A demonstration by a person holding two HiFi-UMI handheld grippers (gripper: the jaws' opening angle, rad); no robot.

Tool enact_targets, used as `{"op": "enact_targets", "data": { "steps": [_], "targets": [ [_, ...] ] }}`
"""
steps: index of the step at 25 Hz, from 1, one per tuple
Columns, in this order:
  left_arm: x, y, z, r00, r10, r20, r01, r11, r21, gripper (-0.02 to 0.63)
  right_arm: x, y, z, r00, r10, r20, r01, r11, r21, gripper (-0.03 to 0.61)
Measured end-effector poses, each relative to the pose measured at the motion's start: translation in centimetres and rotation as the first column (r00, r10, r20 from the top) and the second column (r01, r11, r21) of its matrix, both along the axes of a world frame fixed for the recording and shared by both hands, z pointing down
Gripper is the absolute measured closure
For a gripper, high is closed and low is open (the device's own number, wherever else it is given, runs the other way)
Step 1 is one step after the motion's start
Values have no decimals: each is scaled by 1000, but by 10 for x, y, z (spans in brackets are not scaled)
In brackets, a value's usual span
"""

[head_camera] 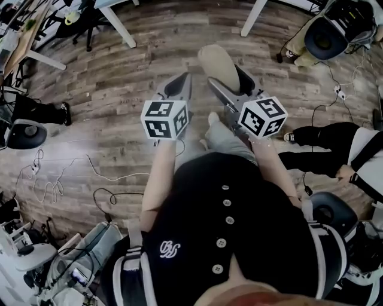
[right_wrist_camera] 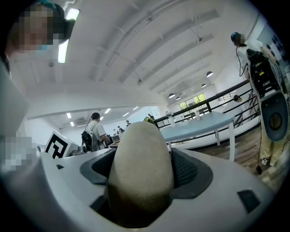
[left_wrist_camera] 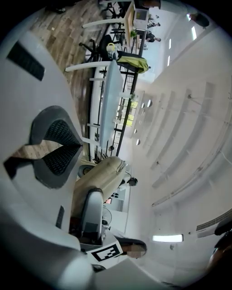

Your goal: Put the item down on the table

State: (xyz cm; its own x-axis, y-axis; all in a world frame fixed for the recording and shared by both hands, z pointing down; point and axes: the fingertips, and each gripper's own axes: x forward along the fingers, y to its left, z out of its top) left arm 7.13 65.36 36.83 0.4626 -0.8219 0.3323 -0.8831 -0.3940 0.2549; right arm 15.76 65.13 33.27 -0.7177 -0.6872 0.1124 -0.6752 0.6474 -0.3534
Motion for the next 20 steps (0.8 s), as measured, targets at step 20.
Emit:
{"op": "enact_targets", "data": {
  "steps": [20],
  "targets": [
    [-14, -234, -3, 997, -63, 35, 63, 998, 5, 606, -15, -237, -19, 997, -81, 13, 80, 993, 85, 197]
  ]
}}
